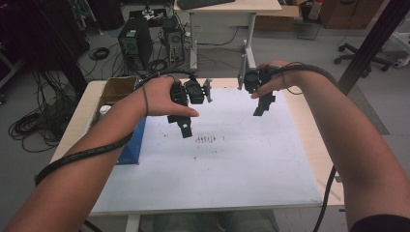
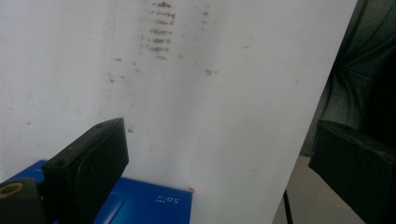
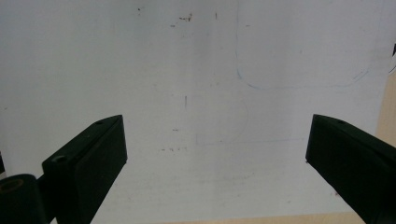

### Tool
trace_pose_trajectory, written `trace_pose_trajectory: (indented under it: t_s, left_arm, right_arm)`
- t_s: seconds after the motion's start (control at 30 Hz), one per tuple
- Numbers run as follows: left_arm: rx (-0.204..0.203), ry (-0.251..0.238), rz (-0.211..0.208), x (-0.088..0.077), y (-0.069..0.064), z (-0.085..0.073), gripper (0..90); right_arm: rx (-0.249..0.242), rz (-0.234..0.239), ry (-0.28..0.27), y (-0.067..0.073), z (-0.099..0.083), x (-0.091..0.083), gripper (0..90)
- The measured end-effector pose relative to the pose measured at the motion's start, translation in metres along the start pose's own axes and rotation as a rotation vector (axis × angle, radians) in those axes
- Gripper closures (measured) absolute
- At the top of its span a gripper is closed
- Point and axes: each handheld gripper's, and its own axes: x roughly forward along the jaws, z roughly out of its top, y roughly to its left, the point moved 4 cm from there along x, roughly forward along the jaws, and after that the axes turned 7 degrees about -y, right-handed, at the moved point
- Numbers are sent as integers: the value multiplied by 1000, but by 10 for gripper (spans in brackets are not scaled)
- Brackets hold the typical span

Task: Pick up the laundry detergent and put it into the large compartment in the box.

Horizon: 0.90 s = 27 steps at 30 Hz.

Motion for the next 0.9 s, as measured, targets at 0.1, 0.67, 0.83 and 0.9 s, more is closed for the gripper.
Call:
trace_pose_trajectory:
  t_s: [0.1,0.67,0.83,0.9]
  left_arm:
    - [0,-1,-4,0,0,-2,47]
    - [2,4,-13,0,0,0,46]
    - [-7,-3,-14,1,0,-2,47]
    - [-6,-2,-17,1,0,-3,47]
  right_arm:
    - [-1,3,2,2,2,0,51]
    - [-5,5,-2,-7,1,0,52]
    - [-14,7,1,-5,3,1,52]
    - [-11,7,7,-4,3,1,52]
